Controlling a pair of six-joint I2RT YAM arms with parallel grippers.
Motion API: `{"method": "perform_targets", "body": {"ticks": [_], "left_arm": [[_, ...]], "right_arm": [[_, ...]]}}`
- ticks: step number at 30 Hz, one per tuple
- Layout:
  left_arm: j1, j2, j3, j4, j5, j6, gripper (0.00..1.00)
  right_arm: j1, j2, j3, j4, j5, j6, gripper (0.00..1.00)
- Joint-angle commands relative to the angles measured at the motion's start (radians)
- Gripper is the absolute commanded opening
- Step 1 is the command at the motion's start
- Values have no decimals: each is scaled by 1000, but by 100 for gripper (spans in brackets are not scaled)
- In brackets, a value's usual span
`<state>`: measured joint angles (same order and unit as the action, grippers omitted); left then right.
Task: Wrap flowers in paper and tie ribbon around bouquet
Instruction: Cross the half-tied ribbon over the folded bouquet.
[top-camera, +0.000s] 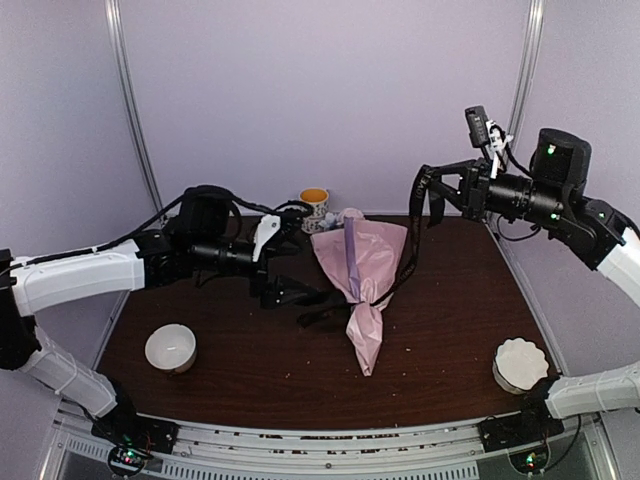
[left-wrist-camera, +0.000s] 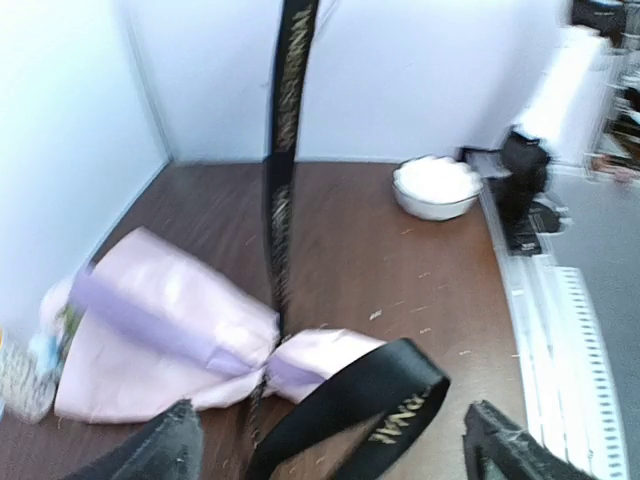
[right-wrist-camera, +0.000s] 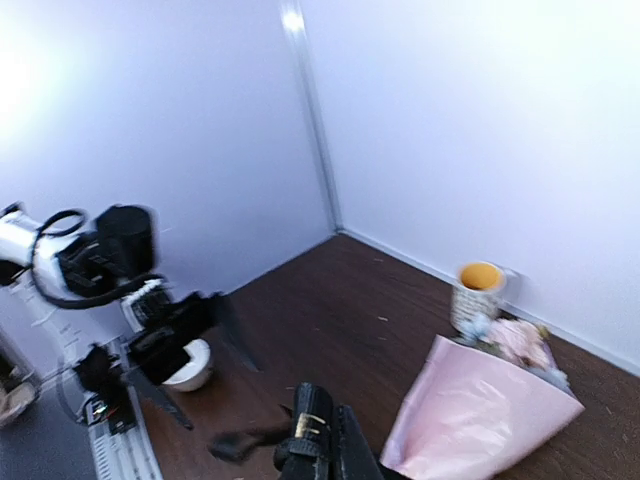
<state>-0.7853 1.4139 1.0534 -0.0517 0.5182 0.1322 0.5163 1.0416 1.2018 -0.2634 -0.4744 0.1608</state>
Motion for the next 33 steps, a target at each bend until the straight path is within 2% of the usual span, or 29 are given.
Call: {"method": "perform_targets", "body": {"ticks": [1,3,5,10,13,14,15,17,18,19,22,23,24,25,26,27,28,29,30,32,33], "left_arm": [[3,-57,36,-34,208,246,98],[3,-36,80,60,217,210,98],[2,32,172,87,242,173,98],[-29,190,389,94,388,124,98],[-82,252,474,47,345,179,96],[-90,274,504,33,326,181,91],[-92,297,534,24,315,163,78],[-92,334,580,3,298,142,41],[-92,345,587,5,307,136,29],[-92,351,587,11,333,133,26],[-92,360,577,34,426,126,37],[-94,362,575,35,447,127,36],[-94,362,573,34,447,129,27],[-94,362,571,28,433,132,6],[-93,360,571,21,401,130,0],[-91,356,568,24,373,123,0],[-89,351,559,44,349,103,0],[-84,347,546,79,313,67,0],[-79,348,538,115,267,30,0],[-65,367,550,141,150,-21,0],[-46,382,565,147,114,-46,0]], "right_arm": [[176,11,111,-55,-82,-126,0],[233,45,173,-53,-94,-132,0],[276,84,239,-69,-106,-144,0],[331,147,329,-84,-82,-162,0],[334,162,335,-83,-70,-164,0],[334,165,333,-83,-69,-166,0],[334,165,329,-82,-69,-164,0],[334,160,320,-80,-68,-161,0],[333,158,314,-81,-65,-160,0],[333,158,310,-86,-58,-161,0],[334,161,304,-117,-3,-163,0],[334,164,302,-128,11,-165,0],[333,167,299,-140,22,-168,0],[333,169,296,-150,25,-172,0],[332,169,293,-160,25,-174,0],[332,166,287,-170,31,-176,0],[333,160,277,-182,54,-176,2],[331,153,266,-197,108,-175,12],[331,145,243,-213,177,-171,28],[329,121,174,-229,320,-160,44],[329,106,134,-230,351,-154,47]]}}
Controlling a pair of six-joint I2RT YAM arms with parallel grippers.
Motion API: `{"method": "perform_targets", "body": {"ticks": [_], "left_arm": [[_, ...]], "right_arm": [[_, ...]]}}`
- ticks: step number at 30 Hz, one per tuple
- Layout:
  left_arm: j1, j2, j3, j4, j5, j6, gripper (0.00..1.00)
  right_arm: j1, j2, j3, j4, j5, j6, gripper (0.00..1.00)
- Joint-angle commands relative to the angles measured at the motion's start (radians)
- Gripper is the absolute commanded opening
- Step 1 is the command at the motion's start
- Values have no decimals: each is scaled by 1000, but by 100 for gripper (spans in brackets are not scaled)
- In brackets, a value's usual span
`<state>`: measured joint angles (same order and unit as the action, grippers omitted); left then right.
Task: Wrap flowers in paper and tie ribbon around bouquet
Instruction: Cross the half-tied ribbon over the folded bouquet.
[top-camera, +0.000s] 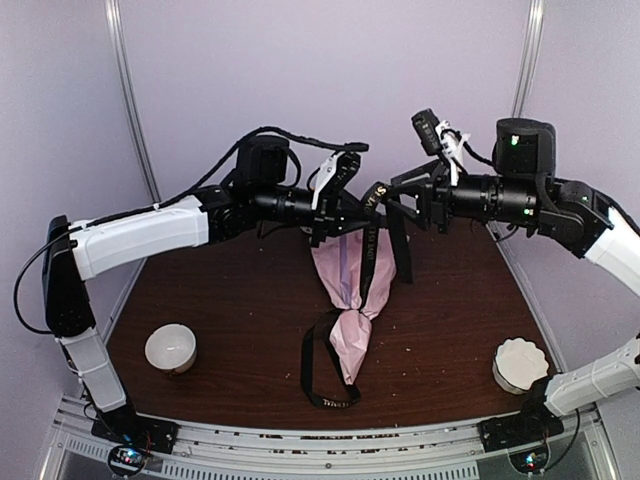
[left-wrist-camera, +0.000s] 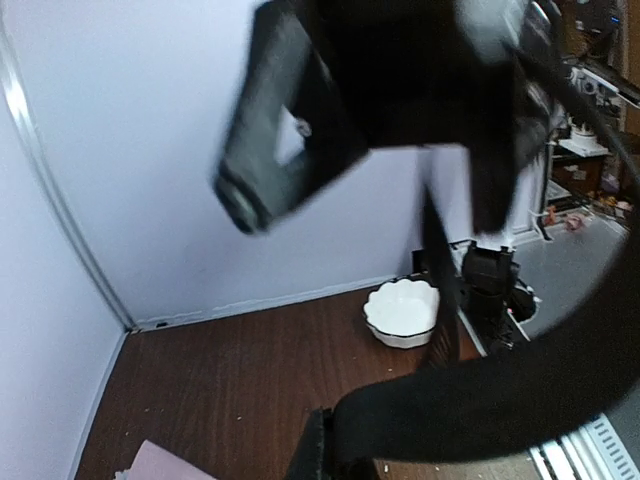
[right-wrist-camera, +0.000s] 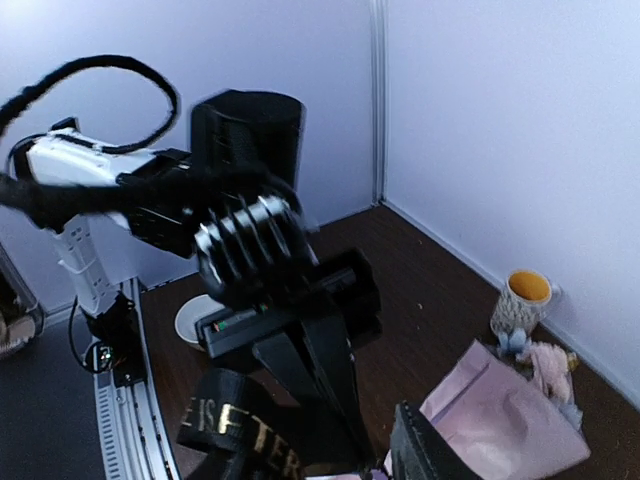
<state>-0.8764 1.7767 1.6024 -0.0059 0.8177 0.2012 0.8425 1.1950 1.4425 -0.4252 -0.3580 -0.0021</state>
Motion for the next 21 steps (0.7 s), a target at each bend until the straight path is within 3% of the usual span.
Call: {"method": "perform_targets", "body": {"ticks": [1,3,6,8,12,21], "left_arm": [[63,38,24,116,-198,-147,0],[96,68,24,174,-166,-216,0],[107,88,11,224,-159,-255,0],[109,92,11,234,-164,-257,0],[108,95,33,238,-159,-267,0],[92,3,28,259,-98,-263,0]], "right_arm": [[7,-60,-150,-62,225,14,49],[44,-77,-248,-23,144,6,52],[120,-75,-421,170,-31,25,49],[157,-10,-486,270,-58,53,48],[171,196,-488,325,19,56,36],[168,559,-358,184,261,-16,26]]}}
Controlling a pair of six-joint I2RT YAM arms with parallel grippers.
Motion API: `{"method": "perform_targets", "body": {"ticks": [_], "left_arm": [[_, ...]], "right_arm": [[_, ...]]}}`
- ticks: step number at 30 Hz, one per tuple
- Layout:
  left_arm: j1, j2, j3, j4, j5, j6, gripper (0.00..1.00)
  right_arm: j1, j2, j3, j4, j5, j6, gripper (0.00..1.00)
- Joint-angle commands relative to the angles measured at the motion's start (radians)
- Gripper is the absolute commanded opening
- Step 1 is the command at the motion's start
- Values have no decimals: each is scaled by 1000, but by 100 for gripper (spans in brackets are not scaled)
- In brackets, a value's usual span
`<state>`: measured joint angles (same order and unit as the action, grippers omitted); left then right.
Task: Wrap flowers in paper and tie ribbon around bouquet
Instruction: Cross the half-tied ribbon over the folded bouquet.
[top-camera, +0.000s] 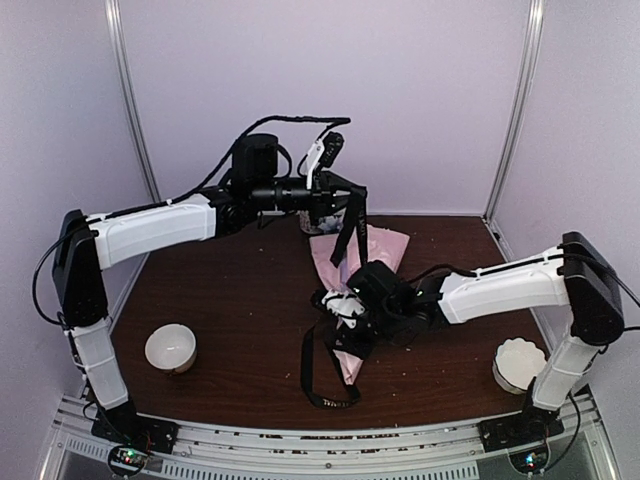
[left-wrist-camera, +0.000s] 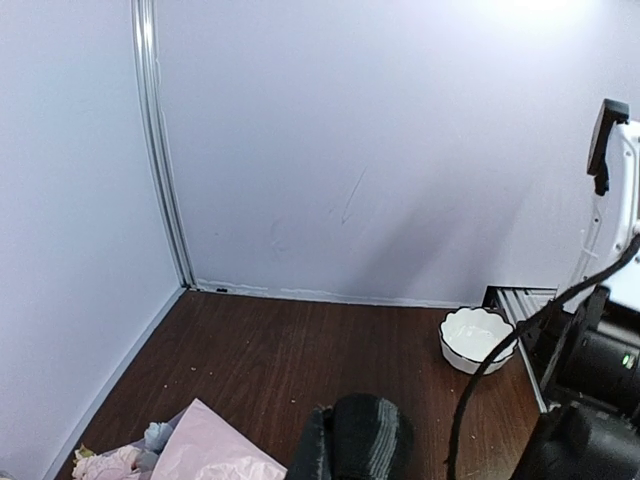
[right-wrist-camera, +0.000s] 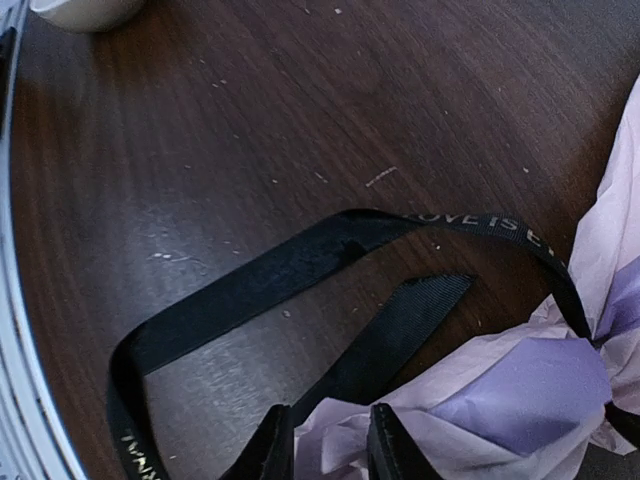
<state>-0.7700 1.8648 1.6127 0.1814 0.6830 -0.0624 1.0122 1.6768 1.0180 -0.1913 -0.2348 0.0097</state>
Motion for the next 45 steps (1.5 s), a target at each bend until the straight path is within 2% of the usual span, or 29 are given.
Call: {"method": "perform_targets", "body": {"ticks": [1,6,11,16,18,21,23,25,30,33,36,40,45], "left_arm": [[-22,-94,19,61,44,14,0],[-47,-147,22,37,43,43,0],[-78,-161,95,-62,21,122,0],[-78,-159,85,-66,34,117,0],[-70,-154,56,-76,-1,127,0],[-22,-128,3,-59,8,57,0],[12,-109,-27,-30,23,-1,0],[28,-98,-45,-19,9,-14,0],[29,-83,-59,-16,27,5,0],[29,-82,-54,-26,24,11,0],[24,-84,-47,-25,16,16,0],[8,-85,-28,-42,27,31,0],[-17,-82,6,-98,46,62,0]], "right_arm": [[-1,102,64,-53,151,-28,26],[-1,177,33,-44,163,-17,23],[-1,199,30,-30,141,-13,23],[-1,202,35,-23,128,-4,23],[12,182,70,-76,122,-1,23],[89,35,140,-140,97,-10,24],[154,-102,134,-110,61,-35,29],[169,-221,88,-70,18,-13,32],[108,-467,-52,-11,-14,79,39],[-9,-564,-69,12,72,166,54],[-119,-525,-8,16,122,226,59],[-158,-393,93,37,122,206,65],[-220,-286,147,89,-10,202,63]]}}
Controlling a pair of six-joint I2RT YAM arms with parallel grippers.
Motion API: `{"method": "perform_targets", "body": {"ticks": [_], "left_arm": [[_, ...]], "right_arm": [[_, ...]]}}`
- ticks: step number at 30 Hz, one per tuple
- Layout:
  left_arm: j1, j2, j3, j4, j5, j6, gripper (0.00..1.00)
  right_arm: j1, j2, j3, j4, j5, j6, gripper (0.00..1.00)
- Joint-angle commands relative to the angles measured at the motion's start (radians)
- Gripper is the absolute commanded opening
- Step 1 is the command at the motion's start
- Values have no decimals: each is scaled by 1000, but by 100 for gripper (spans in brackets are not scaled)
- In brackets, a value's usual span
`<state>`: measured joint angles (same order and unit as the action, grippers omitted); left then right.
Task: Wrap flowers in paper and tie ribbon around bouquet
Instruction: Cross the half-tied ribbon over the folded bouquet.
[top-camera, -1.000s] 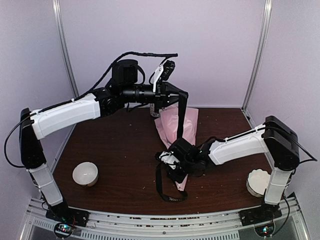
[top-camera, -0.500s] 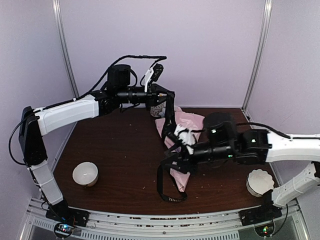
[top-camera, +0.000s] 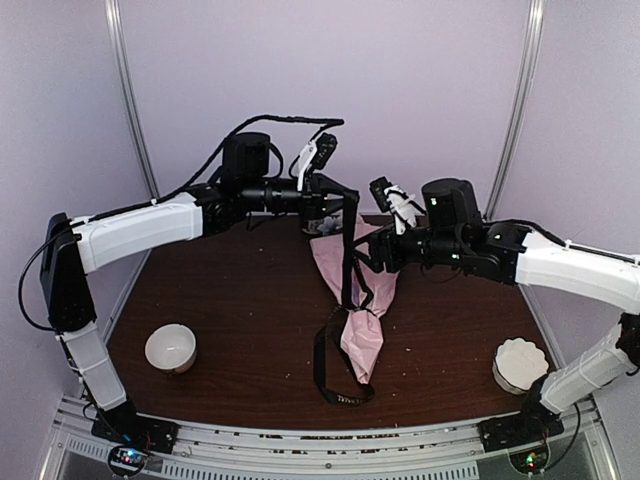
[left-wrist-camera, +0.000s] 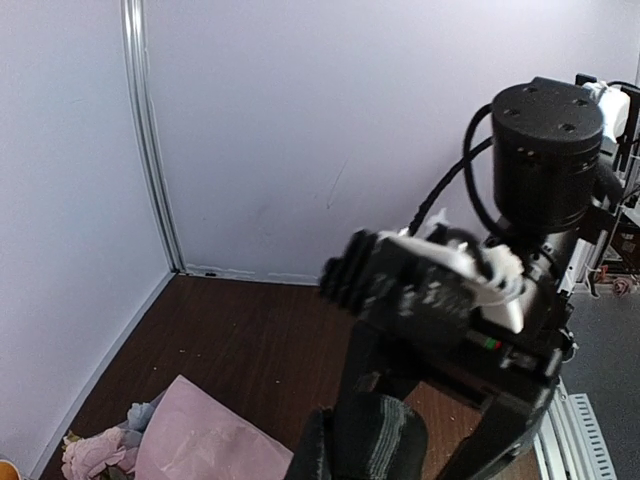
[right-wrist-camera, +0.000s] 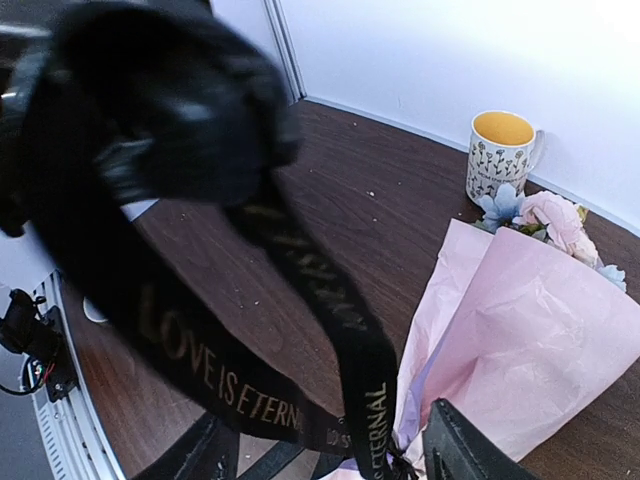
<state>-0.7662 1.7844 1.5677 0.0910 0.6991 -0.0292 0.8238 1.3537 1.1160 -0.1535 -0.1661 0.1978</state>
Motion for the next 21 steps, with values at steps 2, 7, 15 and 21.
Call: {"method": "perform_targets", "body": {"ticks": [2,7,15,21], "left_arm": [[-25,0,59,-25,24,37,0],[-40,40,115,-87,38,57,0],[-46,62,201,-437,-127,123,52],[-45,22,49,-691,-406,92,68]], "right_arm": [[-33,61,60,65,-97,13,61],[-44,106,75,119,-129,43,37],[-181,50,-70,136,-71,194,0],[-258,-1,-282,154,-30,377,2]]}}
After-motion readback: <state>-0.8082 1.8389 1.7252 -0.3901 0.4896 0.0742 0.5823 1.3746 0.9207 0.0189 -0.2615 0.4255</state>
